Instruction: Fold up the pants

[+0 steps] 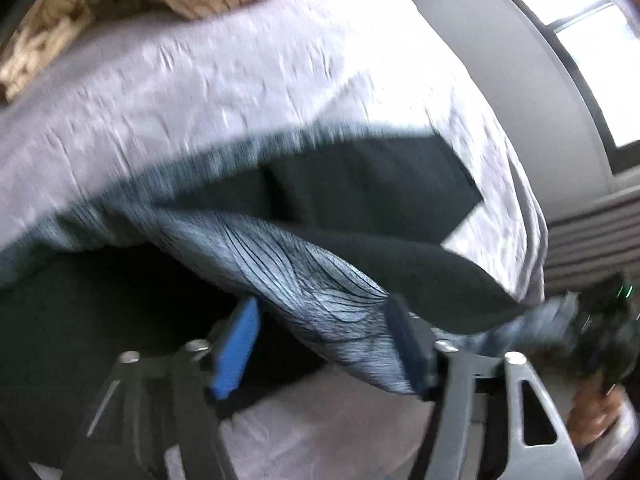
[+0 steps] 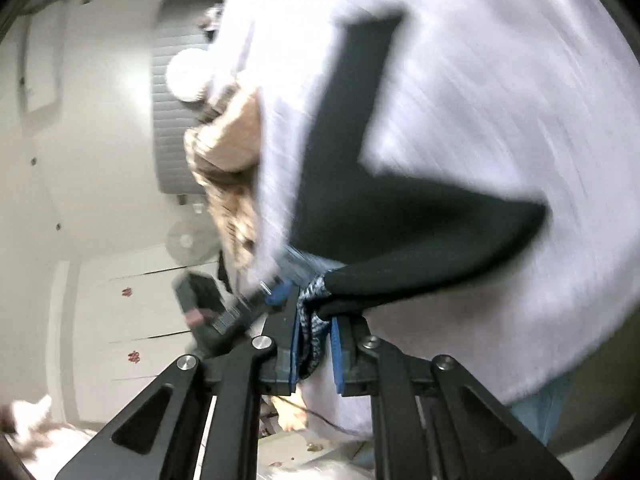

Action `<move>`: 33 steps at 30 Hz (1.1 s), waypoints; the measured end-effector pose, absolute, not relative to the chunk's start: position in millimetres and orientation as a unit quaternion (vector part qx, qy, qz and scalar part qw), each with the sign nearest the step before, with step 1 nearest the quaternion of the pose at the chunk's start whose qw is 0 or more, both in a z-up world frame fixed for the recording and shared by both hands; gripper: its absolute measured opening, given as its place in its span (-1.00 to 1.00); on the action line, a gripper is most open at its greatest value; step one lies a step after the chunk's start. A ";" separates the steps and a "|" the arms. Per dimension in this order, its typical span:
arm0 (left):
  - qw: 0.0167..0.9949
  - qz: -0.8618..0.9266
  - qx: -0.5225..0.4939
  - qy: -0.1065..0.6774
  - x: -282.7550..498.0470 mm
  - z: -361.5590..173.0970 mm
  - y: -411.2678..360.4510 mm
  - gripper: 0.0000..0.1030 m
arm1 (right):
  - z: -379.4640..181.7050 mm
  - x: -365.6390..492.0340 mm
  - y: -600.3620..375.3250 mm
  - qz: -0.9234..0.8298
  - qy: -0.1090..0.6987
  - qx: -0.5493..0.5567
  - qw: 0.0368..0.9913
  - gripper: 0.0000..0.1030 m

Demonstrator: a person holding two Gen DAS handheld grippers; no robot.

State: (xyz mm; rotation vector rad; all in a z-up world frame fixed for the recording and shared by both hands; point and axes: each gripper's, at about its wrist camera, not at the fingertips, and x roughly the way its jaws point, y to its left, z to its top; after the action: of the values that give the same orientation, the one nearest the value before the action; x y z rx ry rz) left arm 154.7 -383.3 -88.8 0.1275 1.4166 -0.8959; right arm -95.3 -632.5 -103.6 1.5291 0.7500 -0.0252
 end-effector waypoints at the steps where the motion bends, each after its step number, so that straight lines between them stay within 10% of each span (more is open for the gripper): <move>1: 0.680 -0.394 0.055 0.616 159.3 -80.4 -384.9 0.54 | -96.9 -82.5 -648.6 -0.008 0.327 0.671 0.665 -0.74; 10: 0.747 -0.329 0.075 0.573 196.2 -58.5 -382.9 0.55 | -99.4 60.0 -776.3 -0.060 0.392 0.618 0.680 -0.61; 12: 0.747 -0.312 0.079 0.582 200.9 -70.4 -382.4 0.55 | -111.4 78.6 -779.8 -0.066 0.434 0.585 0.682 -0.07; 13: 0.748 -0.299 0.085 0.587 202.6 -77.9 -380.1 0.55 | -115.9 80.4 -780.9 -0.072 0.446 0.571 0.685 0.51; 14: 0.748 -0.290 0.089 0.591 203.2 -82.7 -378.6 0.55 | -114.6 84.5 -779.6 -0.079 0.450 0.557 0.694 0.59; 19: 0.748 -0.261 0.095 0.603 194.8 -104.4 -370.4 0.55 | -88.8 54.0 -770.3 -0.110 0.437 0.493 0.744 0.56; 25: 0.743 -0.243 0.103 0.615 188.4 -121.3 -365.7 0.55 | -145.0 -8.7 -750.3 -0.181 0.481 0.517 0.685 -0.03; 27: 0.744 -0.240 0.110 0.614 187.9 -123.4 -367.6 0.55 | -163.4 -2.9 -752.3 -0.174 0.458 0.547 0.679 -0.63; 33: 0.753 -0.215 0.119 0.610 193.0 -140.6 -368.2 0.55 | -162.4 -1.3 -754.9 -0.175 0.470 0.522 0.690 -0.73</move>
State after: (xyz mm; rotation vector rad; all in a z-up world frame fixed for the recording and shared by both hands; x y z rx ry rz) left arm 193.0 -368.2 -140.6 0.2587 1.3320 -0.4691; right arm -1.3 -754.9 -162.4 1.1673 1.0511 -0.3918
